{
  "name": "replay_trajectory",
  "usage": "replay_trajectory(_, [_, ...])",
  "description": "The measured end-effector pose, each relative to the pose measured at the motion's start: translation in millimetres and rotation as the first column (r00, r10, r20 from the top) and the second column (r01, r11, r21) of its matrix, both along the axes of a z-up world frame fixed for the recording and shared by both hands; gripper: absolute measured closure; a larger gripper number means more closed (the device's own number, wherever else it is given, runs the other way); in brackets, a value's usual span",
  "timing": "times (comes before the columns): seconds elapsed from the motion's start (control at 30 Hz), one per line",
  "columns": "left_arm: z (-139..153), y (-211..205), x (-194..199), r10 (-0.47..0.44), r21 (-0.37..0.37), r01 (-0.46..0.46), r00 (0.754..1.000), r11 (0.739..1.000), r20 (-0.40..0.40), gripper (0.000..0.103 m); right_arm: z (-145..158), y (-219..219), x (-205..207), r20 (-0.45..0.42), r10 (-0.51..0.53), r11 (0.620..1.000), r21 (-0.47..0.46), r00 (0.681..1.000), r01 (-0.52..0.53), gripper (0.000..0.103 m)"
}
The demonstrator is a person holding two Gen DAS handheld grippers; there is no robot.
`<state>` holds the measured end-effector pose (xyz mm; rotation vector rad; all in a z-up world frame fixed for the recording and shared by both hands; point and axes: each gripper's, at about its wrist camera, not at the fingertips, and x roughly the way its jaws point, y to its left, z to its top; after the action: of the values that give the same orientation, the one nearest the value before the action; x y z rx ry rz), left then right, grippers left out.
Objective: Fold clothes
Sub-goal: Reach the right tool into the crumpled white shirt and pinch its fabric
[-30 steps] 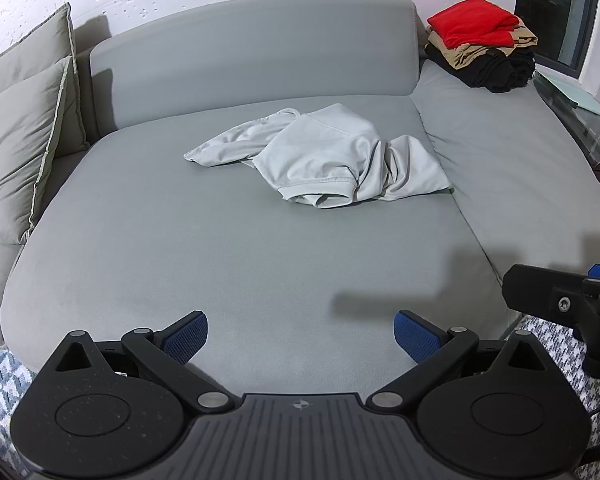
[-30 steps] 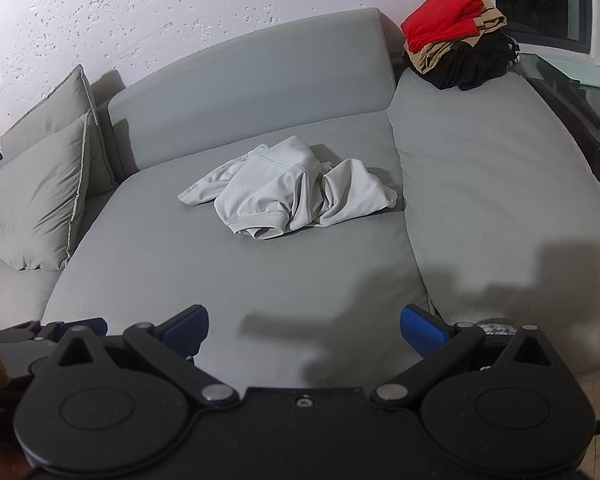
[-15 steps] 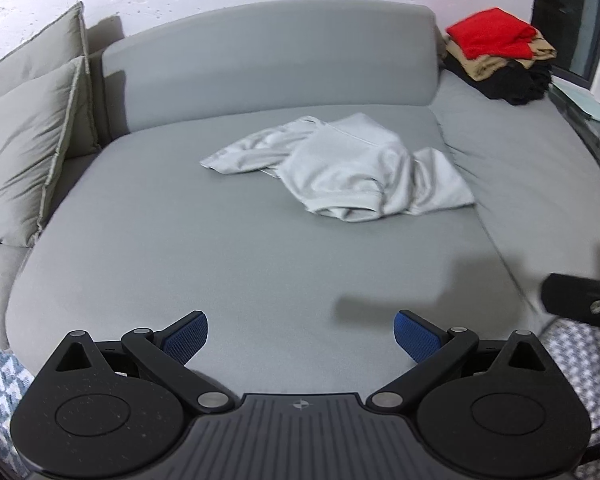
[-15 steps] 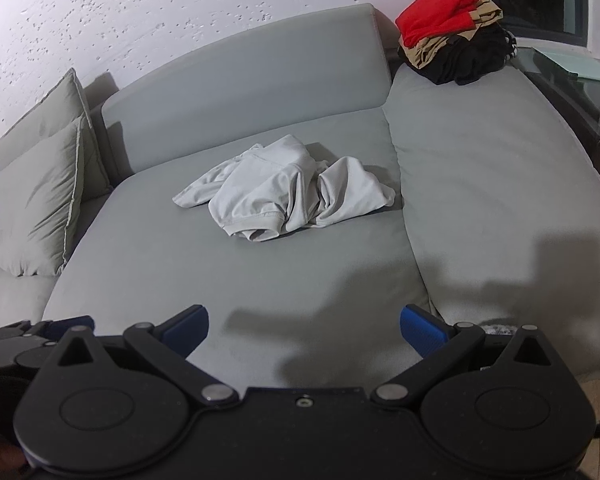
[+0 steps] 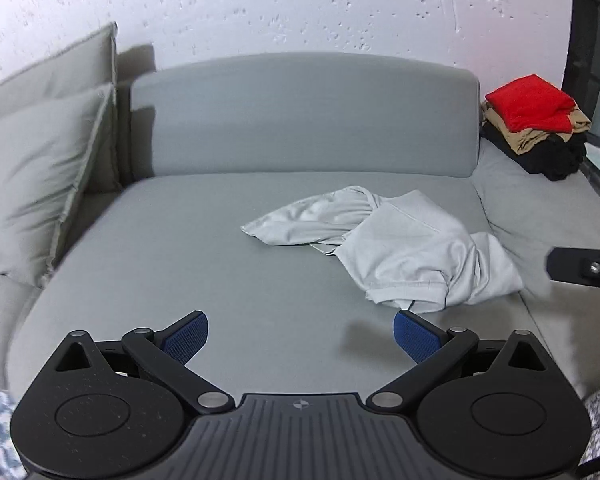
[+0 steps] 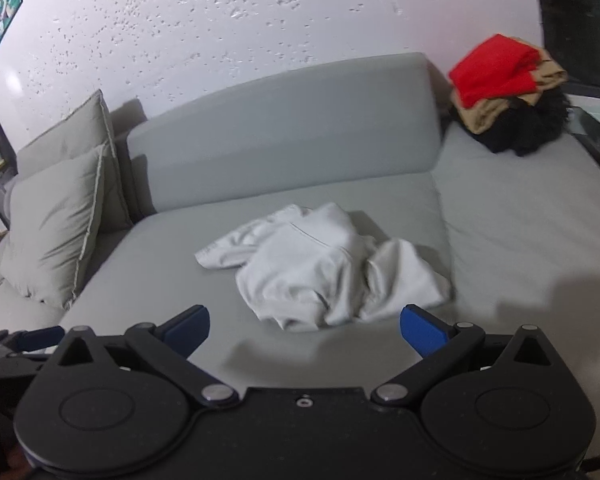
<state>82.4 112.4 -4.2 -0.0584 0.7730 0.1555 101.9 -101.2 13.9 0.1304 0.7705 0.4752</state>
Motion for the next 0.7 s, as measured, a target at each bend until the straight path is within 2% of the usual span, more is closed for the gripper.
replay_trajectory(0.03, [-7.1, 5.7, 8.9, 0.004, -0.042, -0.005, 1.000, 0.999, -0.023, 0.018, -1.9, 7.7, 6.2, 0.000, 0.011, 1.000, -0.001, 1.000, -0.011, 0.006])
replay_trajectory(0.1, [-19.9, 15.2, 20.6, 0.020, -0.102, -0.025, 0.999, 0.995, -0.048, 0.021, -5.3, 26.1, 19.3, 0.003, 0.040, 0.999, -0.015, 0.999, -0.040, 0.010])
replay_trajectory(0.17, [-32.1, 23.9, 30.7, 0.037, -0.153, -0.047, 0.997, 0.987, -0.068, 0.024, -9.8, 45.0, 32.9, -0.001, 0.074, 0.997, -0.029, 0.997, -0.074, 0.026])
replay_trajectory(0.3, [-49.2, 39.3, 38.8, 0.077, -0.174, -0.091, 0.993, 0.980, -0.086, 0.023, -25.9, 83.9, 61.0, -0.020, 0.124, 0.989, -0.082, 0.992, -0.126, 0.026])
replay_trajectory(0.33, [-53.4, 43.6, 40.4, 0.082, -0.176, -0.097, 0.993, 0.980, -0.090, 0.022, -31.6, 94.3, 67.7, -0.020, 0.139, 0.985, -0.104, 0.990, -0.140, 0.026])
replay_trajectory(0.47, [-70.3, 66.3, 41.2, 0.116, -0.192, -0.136, 0.987, 0.972, -0.111, 0.022, -59.1, 132.8, 91.9, -0.017, 0.166, 0.965, -0.201, 0.986, -0.166, 0.008])
replay_trajectory(0.53, [-77.9, 77.3, 39.0, 0.140, -0.207, -0.164, 0.982, 0.965, -0.123, 0.022, -72.9, 147.6, 102.0, -0.021, 0.165, 0.956, -0.244, 0.986, -0.165, 0.003])
replay_trajectory(0.63, [-86.5, 85.3, 37.3, 0.154, -0.235, -0.184, 0.978, 0.954, -0.141, 0.022, -93.1, 169.8, 113.6, -0.043, 0.171, 0.942, -0.287, 0.984, -0.176, 0.001])
replay_trajectory(0.7, [-90.9, 89.0, 36.4, 0.158, -0.249, -0.192, 0.976, 0.949, -0.152, 0.021, -107.5, 183.6, 115.1, -0.044, 0.193, 0.919, -0.342, 0.980, -0.196, 0.001])
